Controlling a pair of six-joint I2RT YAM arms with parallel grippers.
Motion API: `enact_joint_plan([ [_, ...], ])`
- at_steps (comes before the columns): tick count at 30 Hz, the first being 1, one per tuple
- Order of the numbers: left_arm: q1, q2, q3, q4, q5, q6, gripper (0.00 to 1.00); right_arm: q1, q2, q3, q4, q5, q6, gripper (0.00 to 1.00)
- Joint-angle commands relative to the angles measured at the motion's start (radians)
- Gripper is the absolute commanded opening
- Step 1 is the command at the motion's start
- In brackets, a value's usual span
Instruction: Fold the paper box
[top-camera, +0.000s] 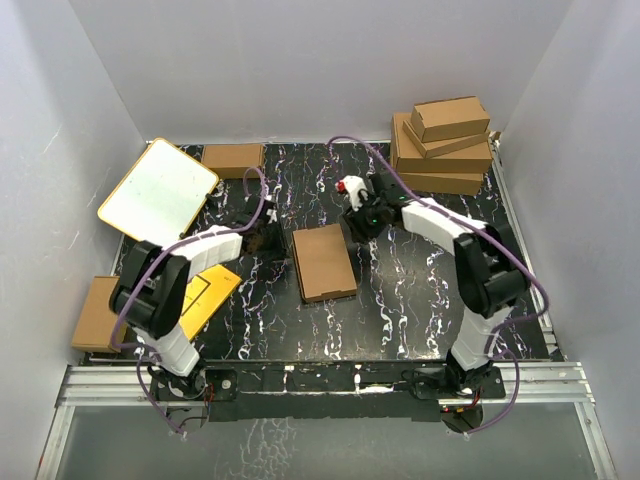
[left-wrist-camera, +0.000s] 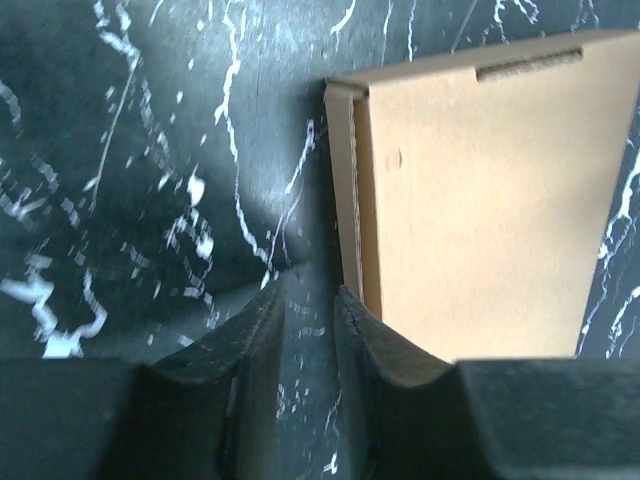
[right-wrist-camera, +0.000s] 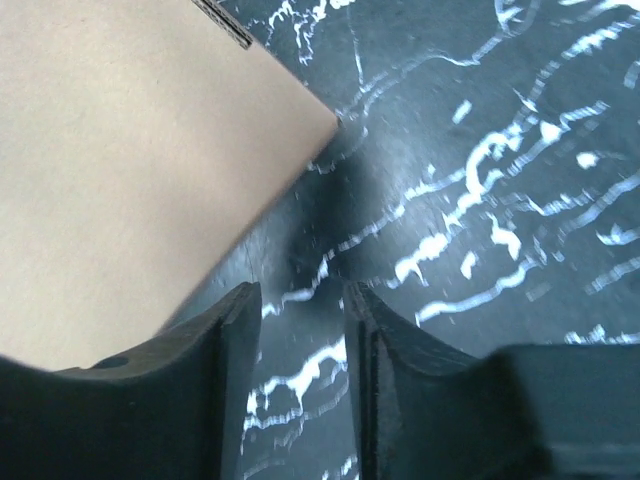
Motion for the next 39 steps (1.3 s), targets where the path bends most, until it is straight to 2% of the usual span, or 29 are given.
enact_joint_plan([
  [1, 0.010, -0.192, -0.057, -0.074, -0.051, 0.054, 0.29, -0.082, -0.186, -0.079, 0.088, -0.079, -0.001, 0.47],
  [4, 0.010, -0.331, -0.141, -0.024, -0.024, 0.049, 0.38, -0.160, -0.260, -0.152, 0.137, -0.235, 0.053, 0.59],
  [6, 0.010, -0.432, -0.226, 0.088, 0.031, 0.030, 0.44, -0.225, -0.286, -0.218, 0.210, -0.446, 0.142, 0.69],
  [8, 0.010, -0.522, -0.323, 0.211, 0.091, -0.011, 0.56, -0.263, -0.284, -0.299, 0.338, -0.656, 0.295, 0.82],
  [10, 0.011, -0.590, -0.425, 0.358, 0.133, -0.078, 0.72, -0.269, -0.256, -0.353, 0.452, -0.755, 0.403, 0.85],
  [12, 0.013, -0.625, -0.524, 0.510, 0.163, -0.156, 0.86, -0.268, -0.209, -0.362, 0.502, -0.786, 0.469, 0.86],
  [14, 0.015, -0.630, -0.592, 0.604, 0.176, -0.198, 0.88, -0.268, -0.162, -0.345, 0.496, -0.792, 0.485, 0.87],
  [21, 0.015, -0.530, -0.588, 0.632, 0.215, -0.216, 0.89, -0.253, -0.055, -0.333, 0.505, -0.764, 0.540, 0.80],
  [26, 0.015, -0.444, -0.601, 0.704, 0.233, -0.254, 0.89, -0.246, 0.025, -0.306, 0.487, -0.769, 0.565, 0.64],
  [36, 0.015, -0.334, -0.608, 0.720, 0.239, -0.289, 0.89, -0.216, 0.109, -0.281, 0.473, -0.770, 0.592, 0.54],
  [39, 0.015, -0.302, -0.610, 0.735, 0.249, -0.300, 0.89, -0.221, 0.116, -0.283, 0.461, -0.739, 0.590, 0.45],
])
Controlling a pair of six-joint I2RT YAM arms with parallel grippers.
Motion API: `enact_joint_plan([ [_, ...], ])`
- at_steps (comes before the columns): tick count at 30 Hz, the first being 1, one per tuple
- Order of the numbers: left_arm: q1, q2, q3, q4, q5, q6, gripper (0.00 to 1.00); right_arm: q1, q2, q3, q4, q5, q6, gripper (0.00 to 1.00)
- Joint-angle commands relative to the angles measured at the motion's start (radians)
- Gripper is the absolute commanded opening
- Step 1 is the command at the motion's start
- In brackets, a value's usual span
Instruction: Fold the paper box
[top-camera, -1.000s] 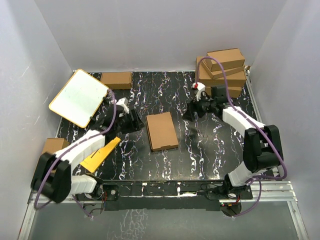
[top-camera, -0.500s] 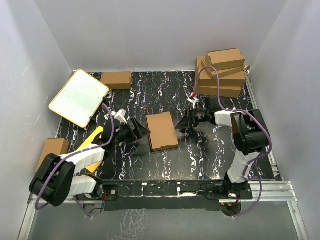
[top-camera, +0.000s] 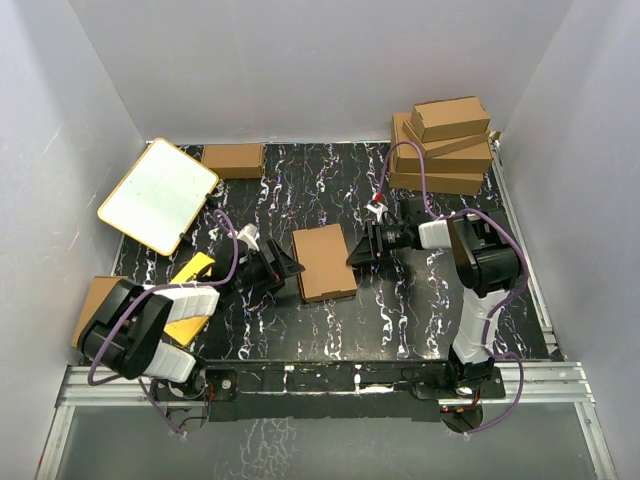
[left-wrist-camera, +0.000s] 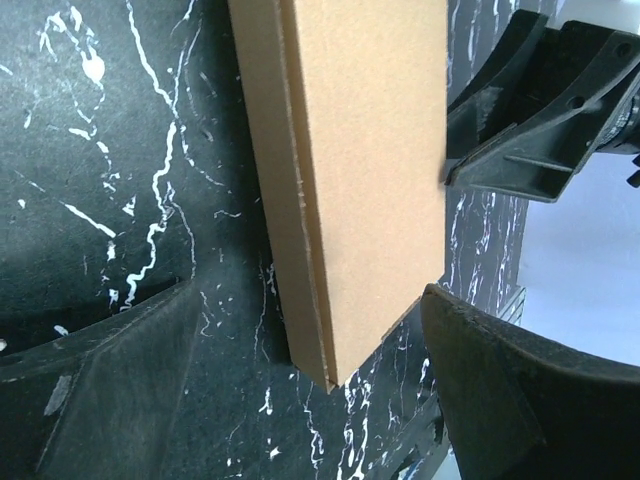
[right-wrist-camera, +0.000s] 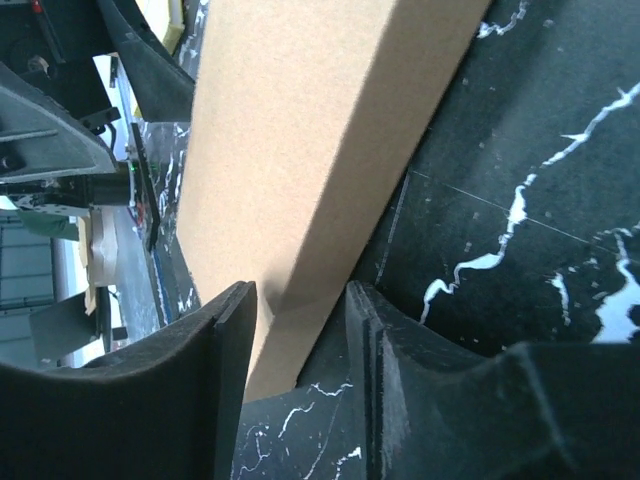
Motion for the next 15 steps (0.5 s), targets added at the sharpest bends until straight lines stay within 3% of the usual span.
enact_joint_plan([
  [1, 0.004, 0.041, -0.004, 0.046, 0.034, -0.025, 0.89, -0.010, 0.020, 0.029, 0.019, 0.027, 0.001, 0.40],
  [7, 0.004, 0.115, 0.003, 0.113, 0.086, -0.079, 0.89, -0.049, 0.058, 0.033, -0.006, 0.021, -0.001, 0.25],
  [15, -0.010, 0.169, 0.005, 0.227, 0.107, -0.157, 0.90, -0.059, 0.101, 0.046, -0.040, 0.007, -0.015, 0.20],
])
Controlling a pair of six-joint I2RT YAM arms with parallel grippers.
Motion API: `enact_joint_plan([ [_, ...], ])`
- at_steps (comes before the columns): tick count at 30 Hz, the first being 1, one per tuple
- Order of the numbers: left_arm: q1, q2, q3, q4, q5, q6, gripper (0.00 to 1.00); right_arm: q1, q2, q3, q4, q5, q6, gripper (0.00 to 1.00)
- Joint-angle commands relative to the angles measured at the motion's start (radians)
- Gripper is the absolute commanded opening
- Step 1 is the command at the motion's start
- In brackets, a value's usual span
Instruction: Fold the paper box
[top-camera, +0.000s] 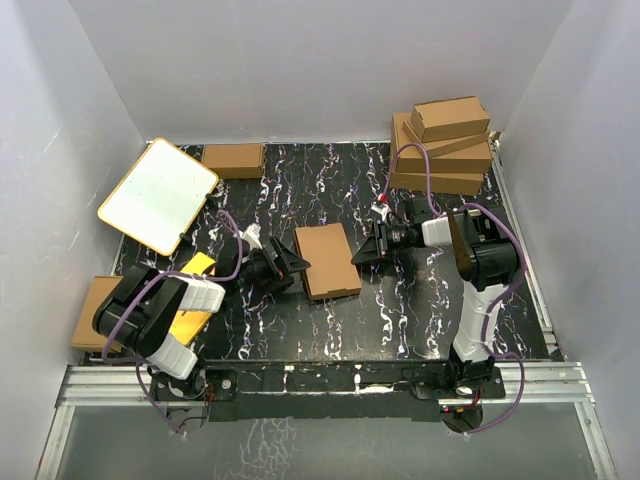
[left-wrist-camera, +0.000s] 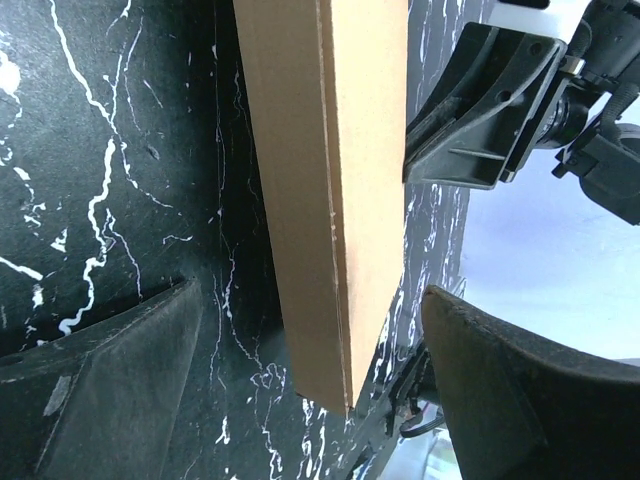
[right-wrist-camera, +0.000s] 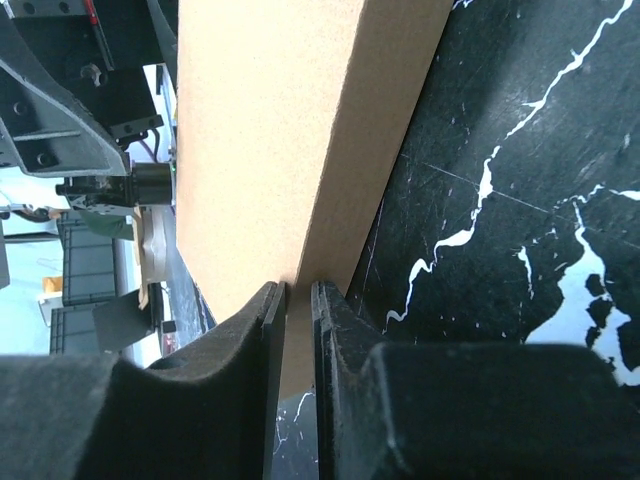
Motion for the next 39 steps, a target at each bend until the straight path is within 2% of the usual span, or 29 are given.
enact_joint_plan([
  [1, -0.015, 0.035, 0.008, 0.045, 0.020, -0.046, 0.90, -0.015, 0.046, 0.019, -0.008, 0.080, -0.043, 0.20],
  [8, -0.061, 0.133, 0.036, 0.153, -0.002, -0.118, 0.87, -0.019, 0.058, 0.024, -0.023, 0.088, -0.047, 0.18],
  [12, -0.072, 0.176, 0.068, 0.157, -0.015, -0.146, 0.74, -0.021, 0.054, 0.030, -0.034, 0.087, -0.058, 0.17],
  [14, -0.074, 0.179, 0.079, 0.153, -0.027, -0.147, 0.59, -0.020, 0.050, 0.035, -0.045, 0.079, -0.067, 0.16],
  [15, -0.077, 0.178, 0.086, 0.140, -0.031, -0.140, 0.55, -0.020, 0.046, 0.037, -0.047, 0.075, -0.072, 0.16],
  [18, -0.082, 0.155, 0.111, 0.075, -0.045, -0.103, 0.42, -0.022, 0.031, 0.042, -0.051, 0.051, -0.086, 0.24],
  [21, -0.084, 0.109, 0.123, 0.009, -0.060, -0.059, 0.36, -0.034, 0.008, 0.064, -0.084, -0.002, -0.123, 0.45],
  [25, -0.075, -0.004, 0.149, -0.163, -0.097, 0.028, 0.33, -0.078, -0.060, 0.118, -0.208, -0.025, -0.246, 0.56],
  [30, -0.014, -0.160, 0.282, -0.518, -0.146, 0.231, 0.28, -0.161, -0.191, 0.137, -0.326, 0.024, -0.392, 0.58],
  [34, 0.002, -0.168, 0.517, -0.895, -0.286, 0.532, 0.22, -0.224, -0.280, 0.125, -0.335, 0.052, -0.423, 0.58],
  [39, 0.002, -0.093, 0.747, -1.155, -0.420, 0.763, 0.13, -0.261, -0.318, 0.119, -0.336, 0.034, -0.429, 0.58],
])
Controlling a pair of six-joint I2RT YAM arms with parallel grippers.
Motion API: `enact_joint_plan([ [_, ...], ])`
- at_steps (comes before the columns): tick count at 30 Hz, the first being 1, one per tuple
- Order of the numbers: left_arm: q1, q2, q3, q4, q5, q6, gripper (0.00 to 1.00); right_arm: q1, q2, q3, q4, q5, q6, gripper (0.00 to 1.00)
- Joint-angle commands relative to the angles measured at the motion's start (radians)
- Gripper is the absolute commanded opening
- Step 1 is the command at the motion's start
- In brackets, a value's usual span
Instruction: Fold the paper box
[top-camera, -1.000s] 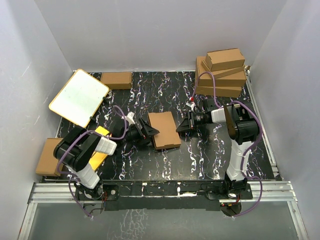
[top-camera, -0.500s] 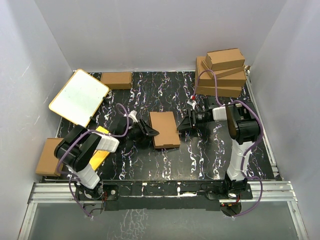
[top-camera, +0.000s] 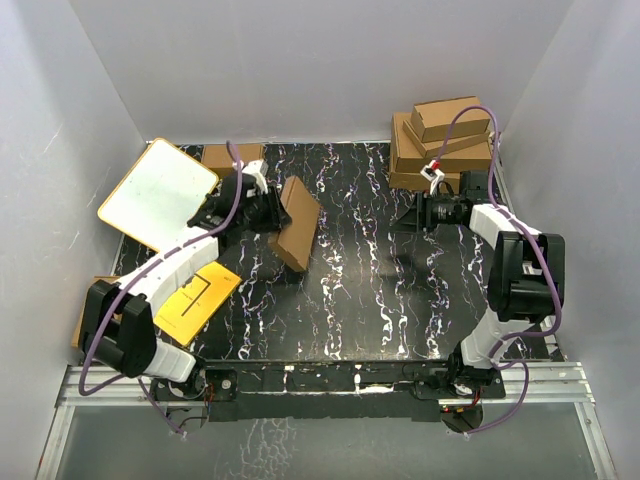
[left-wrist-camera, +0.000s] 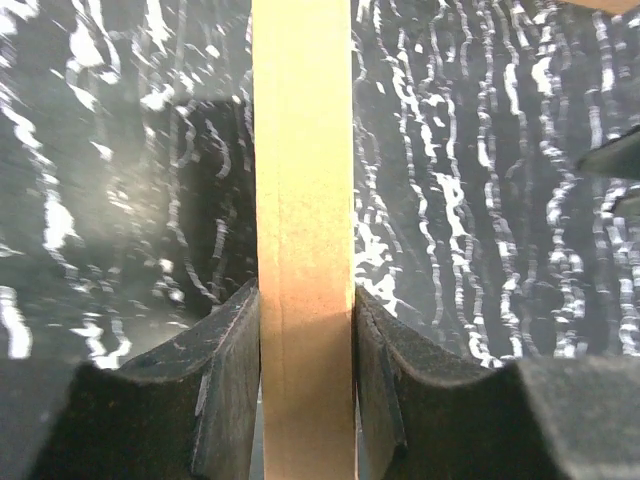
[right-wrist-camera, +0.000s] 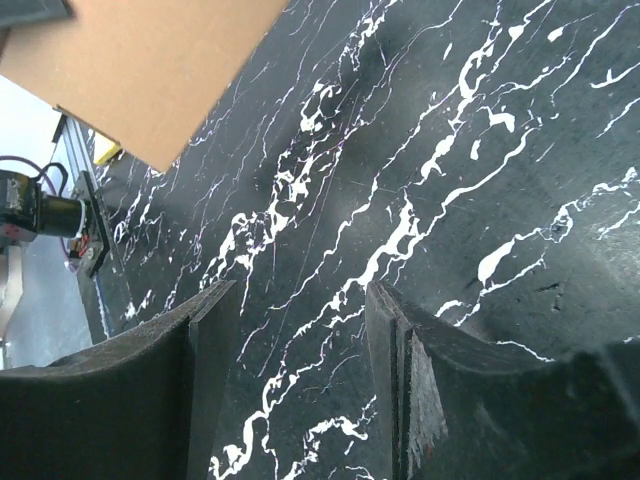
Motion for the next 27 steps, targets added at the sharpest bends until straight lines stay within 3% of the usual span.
enact_joint_plan([
  [1, 0.000, 0.049, 0.175, -0.350, -0.161, 0.306, 0.12, -0.013, -0.026, 0.027, -0.009, -0.016, -0.057, 0.58],
  [9, -0.001, 0.162, 0.335, -0.434, -0.523, 0.549, 0.10, -0.014, -0.013, 0.027, -0.019, -0.017, -0.065, 0.58],
  [14, -0.008, 0.261, 0.304, -0.370, -0.766, 0.673, 0.10, -0.015, -0.001, 0.029, -0.028, -0.021, -0.070, 0.58],
  [17, -0.020, 0.312, 0.264, -0.310, -0.812, 0.725, 0.11, -0.014, -0.001, 0.029, -0.031, -0.017, -0.076, 0.58],
  [19, -0.034, 0.342, 0.256, -0.289, -0.813, 0.726, 0.28, -0.015, 0.001, 0.029, -0.032, -0.015, -0.078, 0.58],
  [24, -0.067, 0.384, 0.305, -0.342, -0.710, 0.655, 0.83, -0.015, 0.006, 0.031, -0.045, -0.011, -0.094, 0.58],
  [26, -0.066, 0.365, 0.316, -0.351, -0.642, 0.611, 0.96, -0.014, 0.008, 0.037, -0.066, -0.009, -0.111, 0.58],
  [27, -0.068, 0.348, 0.316, -0.354, -0.609, 0.585, 0.97, -0.014, 0.009, 0.039, -0.076, -0.006, -0.121, 0.58],
])
